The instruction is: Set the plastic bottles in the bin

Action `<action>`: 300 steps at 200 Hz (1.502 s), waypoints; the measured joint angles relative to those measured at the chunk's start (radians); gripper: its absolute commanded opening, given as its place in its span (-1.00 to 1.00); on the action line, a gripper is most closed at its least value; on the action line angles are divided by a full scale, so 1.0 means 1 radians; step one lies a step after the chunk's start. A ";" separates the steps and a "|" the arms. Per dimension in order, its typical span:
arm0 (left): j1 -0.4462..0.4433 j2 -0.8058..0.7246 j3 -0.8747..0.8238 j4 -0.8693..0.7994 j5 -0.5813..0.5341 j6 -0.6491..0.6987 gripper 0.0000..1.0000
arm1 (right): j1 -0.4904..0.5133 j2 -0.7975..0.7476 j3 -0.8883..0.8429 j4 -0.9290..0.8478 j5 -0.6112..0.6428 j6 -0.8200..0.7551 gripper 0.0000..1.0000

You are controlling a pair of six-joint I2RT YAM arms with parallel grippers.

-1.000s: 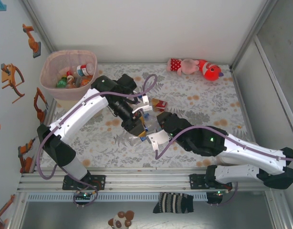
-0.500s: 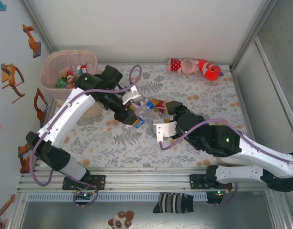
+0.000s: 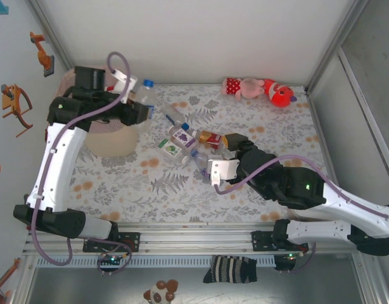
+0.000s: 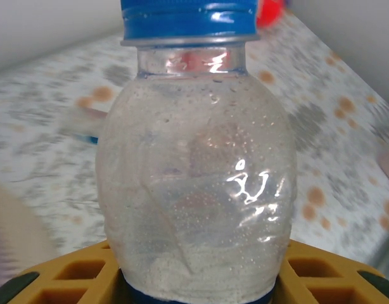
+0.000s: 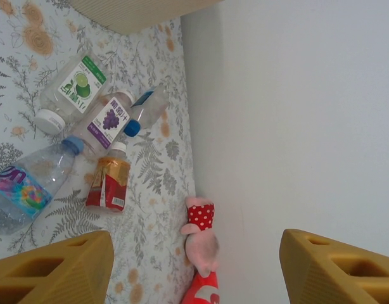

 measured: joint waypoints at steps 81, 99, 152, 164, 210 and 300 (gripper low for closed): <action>0.314 0.170 0.289 -0.066 -0.182 -0.043 -0.11 | -0.034 0.008 0.000 0.047 0.000 0.076 0.39; 0.351 0.250 0.369 -0.110 -0.203 -0.043 -0.11 | -0.040 0.016 -0.001 0.054 -0.002 0.086 0.39; 0.392 0.446 0.527 -0.278 -0.291 -0.030 -0.12 | -0.050 0.027 -0.008 0.061 -0.007 0.089 0.40; 0.400 0.467 0.526 -0.304 -0.312 -0.029 -0.12 | -0.053 0.027 -0.016 0.062 -0.008 0.089 0.40; 0.418 0.536 0.526 -0.346 -0.341 -0.026 -0.13 | -0.063 0.027 -0.038 0.063 -0.020 0.093 0.40; 0.420 0.642 0.504 -0.370 -0.333 -0.034 0.06 | -0.103 0.027 -0.071 0.075 -0.031 0.122 0.40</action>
